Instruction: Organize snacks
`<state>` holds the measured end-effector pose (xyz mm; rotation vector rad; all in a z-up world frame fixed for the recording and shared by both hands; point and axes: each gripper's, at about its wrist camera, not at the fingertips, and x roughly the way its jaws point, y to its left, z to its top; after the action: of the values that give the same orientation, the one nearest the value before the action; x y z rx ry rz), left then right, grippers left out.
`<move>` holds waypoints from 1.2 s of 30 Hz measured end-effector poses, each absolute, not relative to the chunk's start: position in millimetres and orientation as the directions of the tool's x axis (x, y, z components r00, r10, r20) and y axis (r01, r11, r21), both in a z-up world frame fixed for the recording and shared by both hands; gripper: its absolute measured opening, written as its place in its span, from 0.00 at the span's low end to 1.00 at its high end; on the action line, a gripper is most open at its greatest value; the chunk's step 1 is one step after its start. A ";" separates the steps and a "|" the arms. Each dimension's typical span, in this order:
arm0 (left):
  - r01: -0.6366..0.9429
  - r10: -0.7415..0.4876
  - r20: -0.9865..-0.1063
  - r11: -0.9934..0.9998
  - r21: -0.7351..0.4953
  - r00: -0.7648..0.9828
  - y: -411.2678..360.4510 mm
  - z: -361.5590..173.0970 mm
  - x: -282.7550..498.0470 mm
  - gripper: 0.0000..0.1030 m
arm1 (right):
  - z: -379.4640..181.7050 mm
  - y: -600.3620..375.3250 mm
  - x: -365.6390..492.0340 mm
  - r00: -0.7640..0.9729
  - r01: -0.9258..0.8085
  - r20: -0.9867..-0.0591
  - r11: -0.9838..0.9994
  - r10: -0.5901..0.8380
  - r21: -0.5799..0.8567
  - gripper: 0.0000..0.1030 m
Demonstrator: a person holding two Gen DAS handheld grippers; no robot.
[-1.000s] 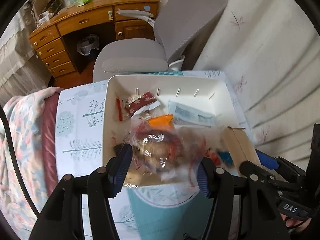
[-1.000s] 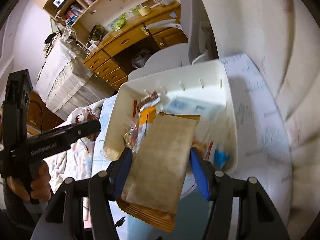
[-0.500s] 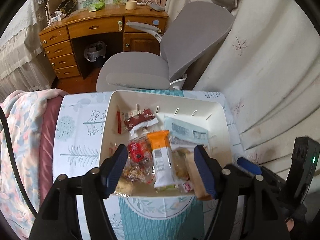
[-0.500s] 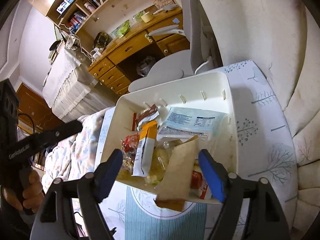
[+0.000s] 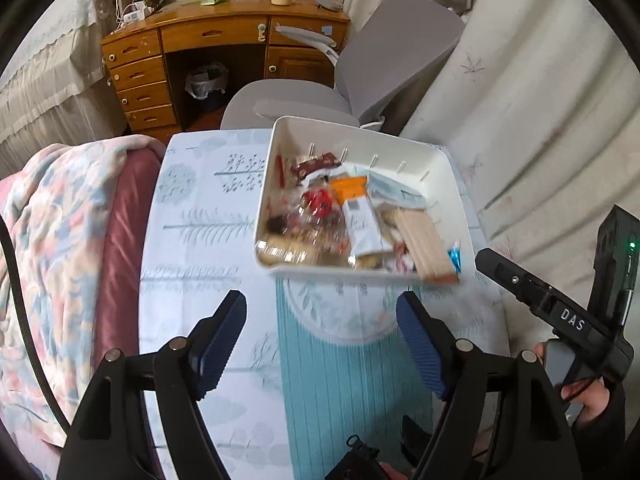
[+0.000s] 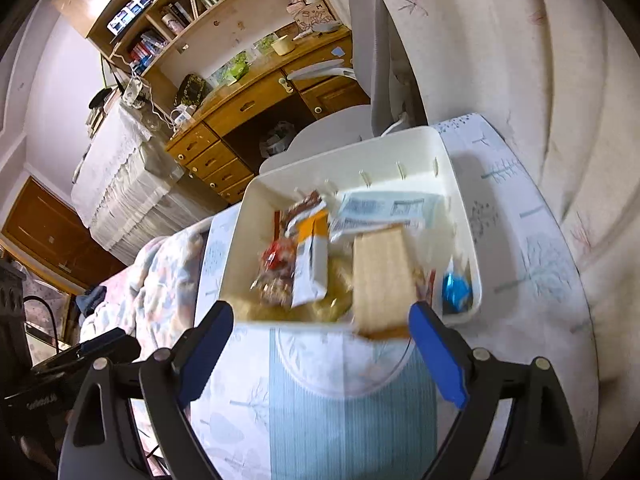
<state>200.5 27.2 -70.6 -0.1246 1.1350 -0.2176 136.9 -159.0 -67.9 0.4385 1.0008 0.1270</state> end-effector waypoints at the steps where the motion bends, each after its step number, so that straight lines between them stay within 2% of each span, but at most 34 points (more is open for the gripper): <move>1: 0.109 -0.235 -0.879 0.972 -0.208 0.414 32.7 -68.0 191.4 0.75 | -65.8 -152.2 127.0 0.540 0.094 -0.787 0.908 0.298 0.408 0.88; 4: 0.097 -0.239 -0.863 0.971 -0.219 0.445 52.0 -61.0 158.9 0.86 | -63.1 -134.5 101.0 0.531 0.081 -0.792 0.912 0.301 0.402 0.88; 11: 0.074 -0.237 -0.868 0.971 -0.227 0.437 80.0 -58.5 92.9 0.86 | -65.6 -99.3 28.2 0.468 0.035 -0.826 0.927 0.315 0.373 0.89; 13: 0.072 -0.244 -0.869 0.969 -0.236 0.431 80.9 -58.4 81.2 0.87 | -64.3 -96.1 9.7 0.453 0.030 -0.836 0.931 0.311 0.363 0.94; 18: 0.065 -0.238 -0.865 0.970 -0.233 0.442 71.6 -51.8 51.3 0.97 | -52.3 -102.3 -22.9 0.456 0.044 -0.841 0.936 0.291 0.348 0.96; 22: 0.071 -0.214 -0.868 0.976 -0.204 0.448 49.7 -45.4 38.1 0.98 | -46.8 -109.8 -31.5 0.399 0.064 -0.888 0.958 0.231 0.278 0.97; 25: 0.066 -0.237 -0.873 0.971 -0.232 0.427 31.4 -42.6 34.9 0.99 | -38.6 -115.2 -37.1 0.364 0.052 -0.905 0.965 0.222 0.257 0.97; 32: 0.033 -0.181 -0.875 0.982 -0.186 0.449 -1.6 -37.4 32.8 0.99 | -5.7 -123.3 -49.8 0.362 -0.029 -0.900 0.968 0.241 0.248 0.97; 36: 0.008 -0.140 -0.861 0.988 -0.156 0.490 -10.7 -27.9 30.6 0.99 | 6.5 -128.7 -53.1 0.404 -0.015 -0.894 0.979 0.194 0.205 0.97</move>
<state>30.6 -10.7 -27.9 -0.1376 1.0563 -0.0902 -53.1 -128.7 6.5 0.1748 1.1485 0.1324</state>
